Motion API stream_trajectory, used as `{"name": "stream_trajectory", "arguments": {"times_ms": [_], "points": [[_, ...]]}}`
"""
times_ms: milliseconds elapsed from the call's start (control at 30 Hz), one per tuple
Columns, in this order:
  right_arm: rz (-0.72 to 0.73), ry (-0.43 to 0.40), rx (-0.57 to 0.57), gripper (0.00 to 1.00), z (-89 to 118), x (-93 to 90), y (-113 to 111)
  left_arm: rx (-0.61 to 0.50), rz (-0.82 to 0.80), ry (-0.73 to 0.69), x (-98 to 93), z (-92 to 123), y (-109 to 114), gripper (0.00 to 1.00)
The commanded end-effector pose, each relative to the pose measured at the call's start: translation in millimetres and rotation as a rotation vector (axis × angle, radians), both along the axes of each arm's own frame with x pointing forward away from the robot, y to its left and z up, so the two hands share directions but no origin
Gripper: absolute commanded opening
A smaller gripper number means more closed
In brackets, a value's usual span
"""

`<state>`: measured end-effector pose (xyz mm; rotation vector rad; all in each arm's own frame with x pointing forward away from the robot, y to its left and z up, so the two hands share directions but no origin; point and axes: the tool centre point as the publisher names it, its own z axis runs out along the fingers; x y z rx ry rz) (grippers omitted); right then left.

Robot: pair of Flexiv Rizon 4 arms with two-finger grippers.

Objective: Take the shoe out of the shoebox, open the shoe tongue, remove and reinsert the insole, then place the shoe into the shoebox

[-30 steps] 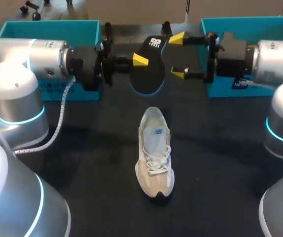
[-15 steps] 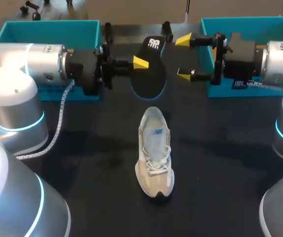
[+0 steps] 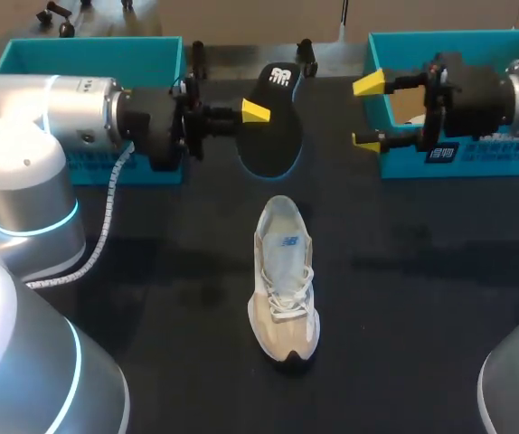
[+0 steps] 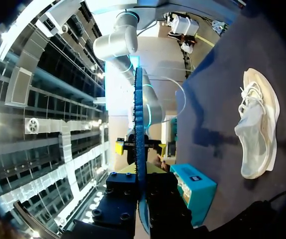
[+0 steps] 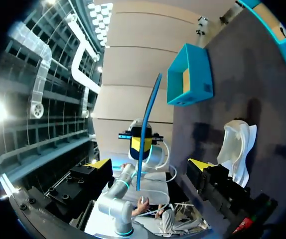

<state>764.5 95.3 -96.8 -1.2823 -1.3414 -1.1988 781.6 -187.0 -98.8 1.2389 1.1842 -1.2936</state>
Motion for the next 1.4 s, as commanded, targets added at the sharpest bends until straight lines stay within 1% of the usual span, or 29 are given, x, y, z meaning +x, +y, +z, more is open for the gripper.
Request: {"name": "stream_trajectory", "arguments": {"times_ms": [33,67,667,700,767,833,900,967,1033,1067,1100,1233,1333,1400], "points": [[-0.020,0.014,0.008,1.00,1.0,-5.4,-17.2,-0.001,0.010,-0.008,-2.8,0.6,3.2,0.00],[-0.027,0.026,0.027,1.00,1.1,-5.3,-19.4,-0.002,0.012,-0.008,-2.8,0.5,4.1,0.00],[-0.027,0.026,0.027,1.00,1.1,-5.3,-19.4,-0.001,0.017,-0.009,-2.5,0.5,5.6,0.00],[-0.027,0.026,0.027,1.00,1.1,-5.3,-19.4,0.000,0.025,0.057,-3.4,1.8,7.2,0.00],[-0.027,0.026,0.027,1.00,1.1,-5.3,-19.4,-0.043,-0.005,0.219,-9.1,8.0,8.9,0.00],[-0.027,0.026,0.027,1.00,1.1,-5.3,-19.4,-0.022,-0.024,0.297,-14.3,12.1,12.1,0.00],[-0.027,0.026,0.027,1.00,1.1,-5.3,-19.4,-0.032,-0.034,0.394,-15.7,16.6,15.7,0.00],[-0.027,0.026,0.027,1.00,1.1,-5.3,-19.4,-0.009,-0.040,0.473,-18.2,20.5,18.4,0.00],[-0.027,0.026,0.027,1.00,1.1,-5.3,-19.4,0.026,-0.034,0.595,-20.7,23.8,19.5,0.00],[-0.027,0.026,0.027,1.00,1.1,-5.3,-19.4,0.031,-0.044,0.623,-22.4,24.8,20.1,0.00],[-0.027,0.026,0.027,1.00,1.1,-5.3,-19.4,0.026,-0.030,0.687,-22.9,26.1,20.4,0.00],[-0.027,0.026,0.027,1.00,1.1,-5.3,-19.4,0.042,-0.026,0.879,-21.5,25.3,19.7,0.00],[-0.027,0.026,0.027,1.00,1.1,-5.3,-19.4,0.068,0.012,1.068,-24.0,24.1,19.1,0.00],[-0.027,0.026,0.027,1.00,1.1,-5.3,-19.4,0.089,0.026,1.164,-24.4,20.7,18.4,0.00]]}}
